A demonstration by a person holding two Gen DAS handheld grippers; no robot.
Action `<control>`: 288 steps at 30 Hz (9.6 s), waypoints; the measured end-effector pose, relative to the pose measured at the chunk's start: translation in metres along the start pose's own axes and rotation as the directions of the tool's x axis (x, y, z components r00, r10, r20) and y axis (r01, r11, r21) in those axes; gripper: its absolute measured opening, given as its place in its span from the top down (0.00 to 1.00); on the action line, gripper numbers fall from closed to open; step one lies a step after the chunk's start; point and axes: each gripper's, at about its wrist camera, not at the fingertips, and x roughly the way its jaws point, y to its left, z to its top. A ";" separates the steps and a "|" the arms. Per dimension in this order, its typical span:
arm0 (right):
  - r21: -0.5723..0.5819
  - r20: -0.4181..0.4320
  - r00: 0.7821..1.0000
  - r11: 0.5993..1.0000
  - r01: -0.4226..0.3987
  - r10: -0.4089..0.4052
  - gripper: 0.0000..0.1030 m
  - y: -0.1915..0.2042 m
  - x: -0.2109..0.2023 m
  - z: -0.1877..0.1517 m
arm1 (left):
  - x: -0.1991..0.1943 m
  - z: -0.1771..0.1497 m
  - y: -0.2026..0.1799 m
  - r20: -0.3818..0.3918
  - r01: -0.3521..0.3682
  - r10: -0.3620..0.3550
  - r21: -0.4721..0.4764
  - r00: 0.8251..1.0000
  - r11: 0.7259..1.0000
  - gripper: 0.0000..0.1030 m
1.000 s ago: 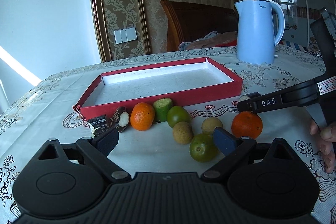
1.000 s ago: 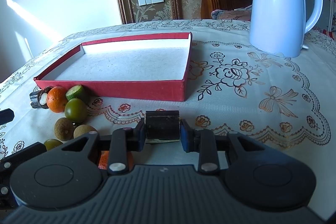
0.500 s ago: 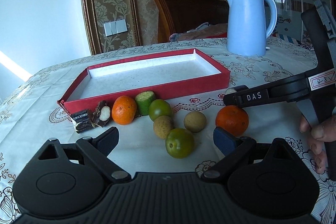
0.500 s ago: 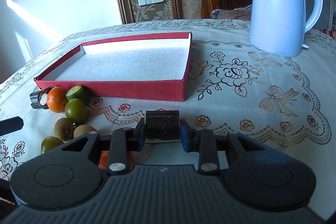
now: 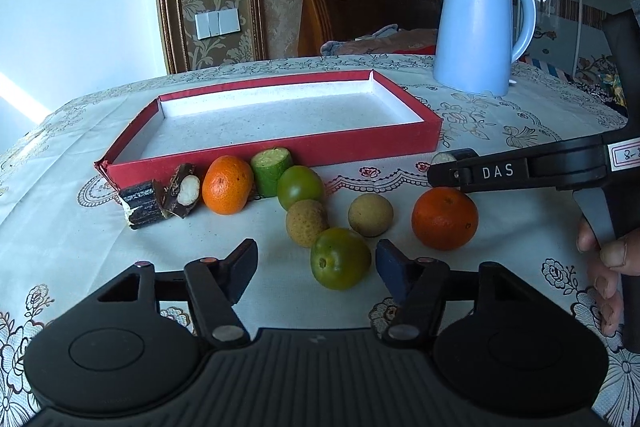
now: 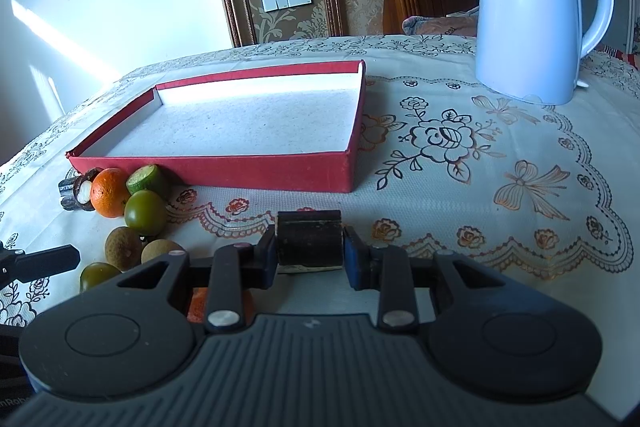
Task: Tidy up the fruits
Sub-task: 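Grasp the green lime with the left tool while the right tool holds the block, then carry the lime in the left tool and block in the right tool over the tray, then lower the green lime into the red tray and open the left tool, then lower the dark block into the red tray and open the right tool, then grasp the mandarin orange with the right tool while the left tool returns to the items, then grasp the dark wrapped chocolate bar with the left tool while the right tool holds the orange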
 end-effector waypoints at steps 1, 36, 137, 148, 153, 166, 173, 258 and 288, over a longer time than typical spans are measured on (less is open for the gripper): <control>0.000 0.000 1.000 1.000 0.000 0.000 0.71 0.000 0.000 0.000 | 0.001 0.000 0.000 -0.006 0.009 -0.009 -0.002 1.000 1.000 0.46; -0.022 -0.001 1.000 1.000 0.014 -0.014 0.70 0.004 0.000 0.000 | -0.005 0.000 0.001 0.031 -0.019 0.020 -0.052 0.999 0.998 0.70; -0.074 -0.015 1.000 0.997 0.015 -0.016 0.70 0.071 0.076 0.059 | 0.116 0.076 0.066 -0.034 -0.197 0.194 -0.147 0.980 0.969 0.70; -0.062 -0.017 1.000 0.998 0.013 -0.014 0.70 0.071 0.078 0.059 | 0.115 0.074 0.065 -0.027 -0.214 0.213 -0.143 0.977 0.966 0.70; -0.054 -0.012 1.000 0.998 0.014 -0.014 0.69 0.070 0.077 0.058 | 0.114 0.074 0.062 -0.027 -0.230 0.229 -0.140 0.973 0.963 0.60; -0.038 0.010 1.000 0.999 0.019 -0.018 0.69 0.067 0.071 0.056 | 0.113 0.073 0.065 -0.016 -0.255 0.256 -0.144 0.967 0.956 0.35; -0.031 0.021 1.000 0.999 0.013 -0.013 0.69 0.066 0.067 0.056 | 0.111 0.072 0.066 -0.016 -0.250 0.250 -0.149 0.968 0.957 0.31; -0.167 0.020 0.993 0.980 -0.111 0.116 0.46 0.036 -0.039 -0.026 | 0.030 0.032 0.095 0.089 -0.235 0.279 -0.334 0.956 0.913 0.15; -0.035 -0.015 0.989 0.988 -0.150 0.149 0.62 0.023 -0.023 -0.023 | 0.003 0.012 0.088 0.119 -0.121 0.143 -0.178 0.982 0.977 0.42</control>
